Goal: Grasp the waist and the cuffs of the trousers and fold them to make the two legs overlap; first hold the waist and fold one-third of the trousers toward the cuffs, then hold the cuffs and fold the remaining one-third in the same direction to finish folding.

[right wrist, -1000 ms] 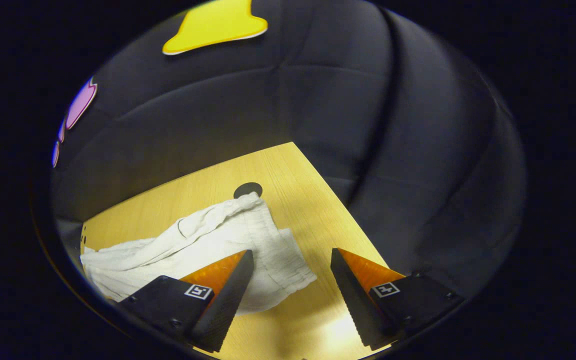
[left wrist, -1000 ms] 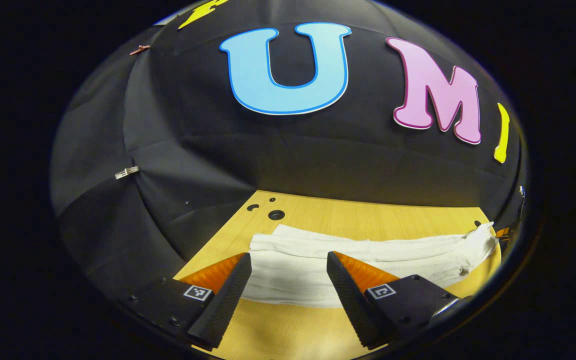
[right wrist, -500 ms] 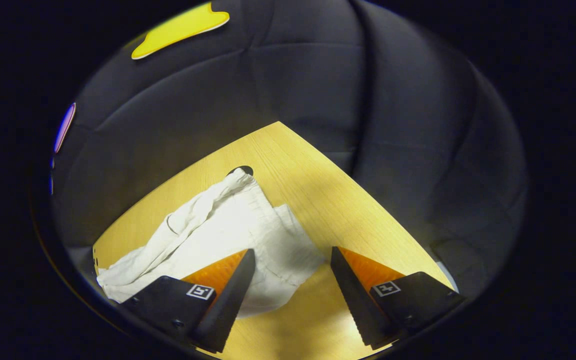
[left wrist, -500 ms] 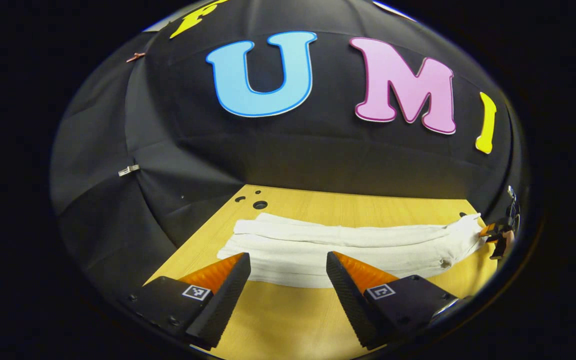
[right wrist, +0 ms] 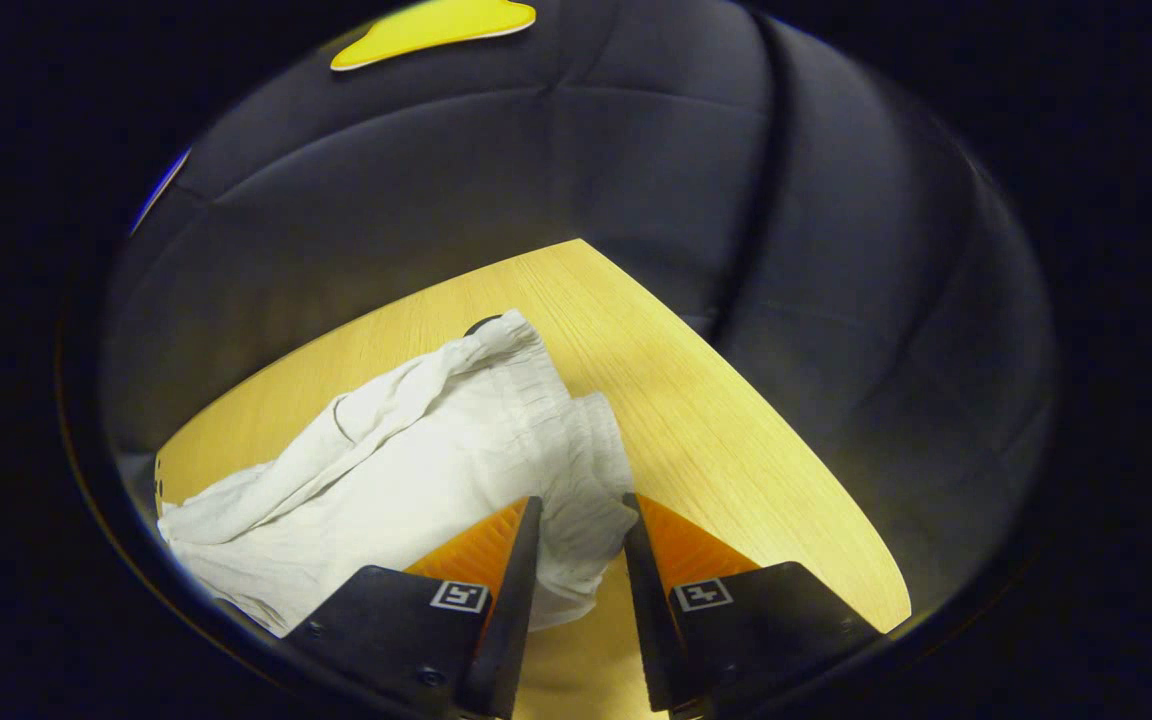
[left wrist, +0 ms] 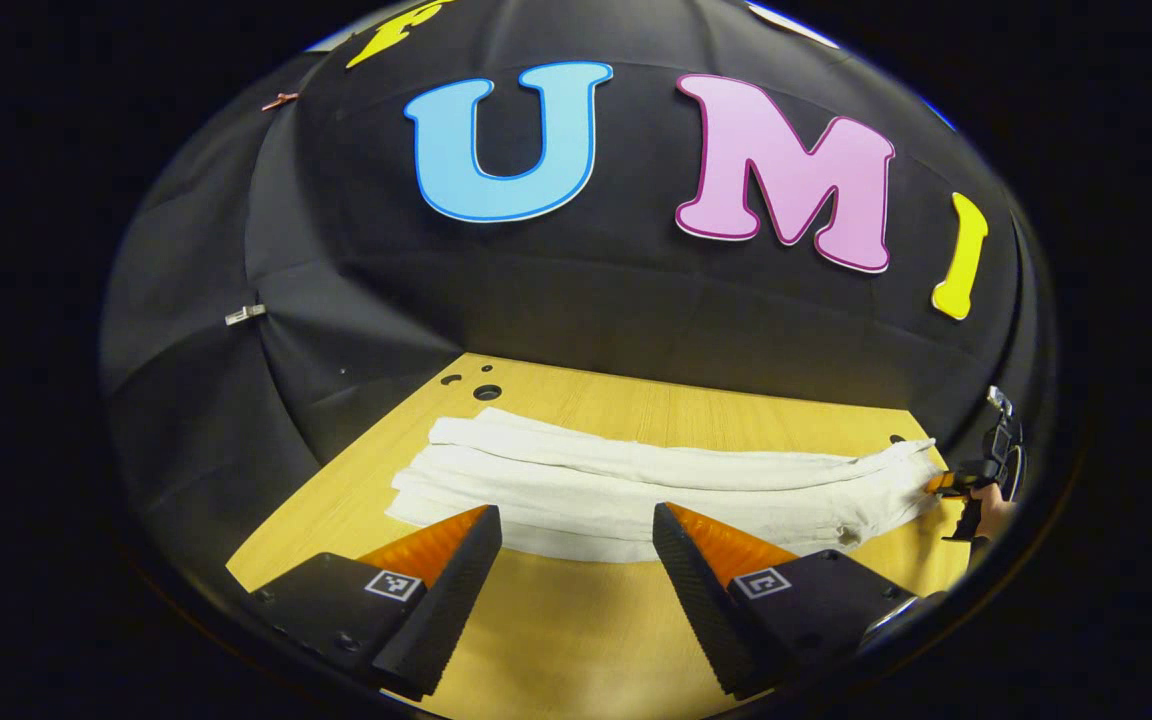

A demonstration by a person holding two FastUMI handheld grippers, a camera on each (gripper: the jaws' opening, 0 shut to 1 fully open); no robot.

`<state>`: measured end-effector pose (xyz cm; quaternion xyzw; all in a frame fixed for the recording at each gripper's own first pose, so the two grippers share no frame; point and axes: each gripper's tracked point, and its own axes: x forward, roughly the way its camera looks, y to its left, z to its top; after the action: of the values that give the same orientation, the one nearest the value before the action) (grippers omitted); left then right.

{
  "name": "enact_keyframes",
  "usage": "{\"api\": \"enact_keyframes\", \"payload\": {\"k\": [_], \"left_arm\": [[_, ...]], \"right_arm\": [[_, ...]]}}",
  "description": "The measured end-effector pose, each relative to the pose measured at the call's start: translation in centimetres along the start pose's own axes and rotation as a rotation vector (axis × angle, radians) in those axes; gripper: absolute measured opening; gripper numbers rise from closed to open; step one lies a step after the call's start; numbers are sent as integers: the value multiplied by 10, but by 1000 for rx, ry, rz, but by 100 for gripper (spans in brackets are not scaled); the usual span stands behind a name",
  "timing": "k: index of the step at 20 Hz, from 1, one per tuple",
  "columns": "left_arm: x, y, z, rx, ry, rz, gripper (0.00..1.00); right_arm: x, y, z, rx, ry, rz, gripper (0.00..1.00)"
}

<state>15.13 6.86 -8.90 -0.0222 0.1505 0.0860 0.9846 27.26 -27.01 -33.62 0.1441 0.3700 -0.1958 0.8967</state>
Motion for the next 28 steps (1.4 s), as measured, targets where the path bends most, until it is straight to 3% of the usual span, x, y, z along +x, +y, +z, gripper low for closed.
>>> {"api": "enact_keyframes", "payload": {"k": [1, 2, 3, 4, 6, 11, 18, 21, 25, 28], "left_arm": [[-2, 4, -1, -12, 5, 7, 97], [-3, 7, -2, -28, 7, 11, 98], [-3, 10, -3, -48, 9, 14, 98], [-5, 14, -3, -66, 13, 19, 97], [-9, 27, -2, -102, 15, 50, 98], [-9, 51, 10, -159, -2, 67, 96], [6, 77, 4, -188, 21, 14, 96], [12, 94, 2, -187, 27, -17, 96], [23, 136, 0, -195, 31, -11, 96], [35, 169, -8, -223, 50, -14, 96]], "right_arm": [[-1, 2, 0, 3, 8, 16, 52], [1, 3, -1, 1, -1, 33, 36], [-4, 5, -1, 12, -2, 28, 40], [0, 5, -2, 18, -11, 28, 28], [-1, 8, -1, 23, -9, 27, 16], [-36, 18, 36, -29, -88, 50, 16], [-125, 76, 85, -148, -234, 115, 15], [-166, 84, 78, -141, -282, 184, 15], [-230, 87, 102, -116, -326, 277, 15], [-227, 76, 101, -102, -327, 333, 15]]}}
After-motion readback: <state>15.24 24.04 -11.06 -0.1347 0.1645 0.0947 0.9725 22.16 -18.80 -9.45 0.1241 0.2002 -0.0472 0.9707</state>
